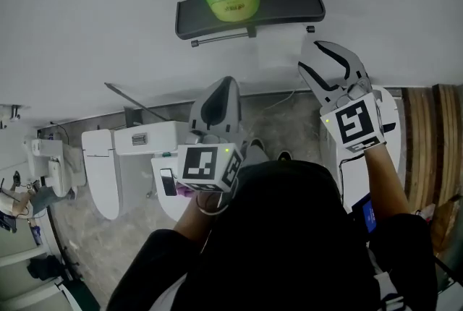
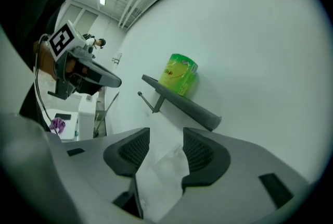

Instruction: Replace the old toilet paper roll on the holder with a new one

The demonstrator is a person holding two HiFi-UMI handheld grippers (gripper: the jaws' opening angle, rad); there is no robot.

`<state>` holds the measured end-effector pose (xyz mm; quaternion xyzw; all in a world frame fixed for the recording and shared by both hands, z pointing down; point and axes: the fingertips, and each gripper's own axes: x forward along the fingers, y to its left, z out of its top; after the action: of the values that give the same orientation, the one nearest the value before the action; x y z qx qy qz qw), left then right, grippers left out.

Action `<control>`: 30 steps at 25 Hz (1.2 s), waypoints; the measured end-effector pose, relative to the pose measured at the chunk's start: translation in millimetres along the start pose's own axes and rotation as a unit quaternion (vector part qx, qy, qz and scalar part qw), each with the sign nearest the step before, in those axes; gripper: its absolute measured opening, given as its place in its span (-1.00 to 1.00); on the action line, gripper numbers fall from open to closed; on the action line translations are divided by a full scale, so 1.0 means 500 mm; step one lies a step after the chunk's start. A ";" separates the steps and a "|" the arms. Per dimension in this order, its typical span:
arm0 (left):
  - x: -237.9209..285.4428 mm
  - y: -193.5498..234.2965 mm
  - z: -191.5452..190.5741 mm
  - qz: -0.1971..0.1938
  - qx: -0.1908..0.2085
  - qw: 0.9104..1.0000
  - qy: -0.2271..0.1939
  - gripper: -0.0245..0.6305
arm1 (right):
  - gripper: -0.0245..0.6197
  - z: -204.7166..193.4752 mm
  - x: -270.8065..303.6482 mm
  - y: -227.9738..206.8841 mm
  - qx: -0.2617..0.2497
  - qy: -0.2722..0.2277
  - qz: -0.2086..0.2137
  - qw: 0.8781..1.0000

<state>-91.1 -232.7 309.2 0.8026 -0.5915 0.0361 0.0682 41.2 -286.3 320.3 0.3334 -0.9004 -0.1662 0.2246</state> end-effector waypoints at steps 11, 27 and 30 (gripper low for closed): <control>-0.025 0.036 0.007 0.025 -0.010 1.000 -0.014 -0.85 | -0.10 -0.019 0.107 0.055 -0.195 0.076 0.017 0.978; -0.057 0.072 0.013 0.045 -0.008 0.999 -0.020 -0.85 | -0.05 -0.065 0.234 0.049 -0.359 0.149 0.002 0.921; -0.056 0.073 0.014 0.045 -0.007 0.999 -0.019 -0.85 | -0.05 -0.066 0.242 0.044 -0.363 0.151 -0.006 0.919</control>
<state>-134.4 -217.8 300.8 0.7754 -0.6282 0.0198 0.0611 -35.3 -356.9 393.8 0.2558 -0.7315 -0.4309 0.4625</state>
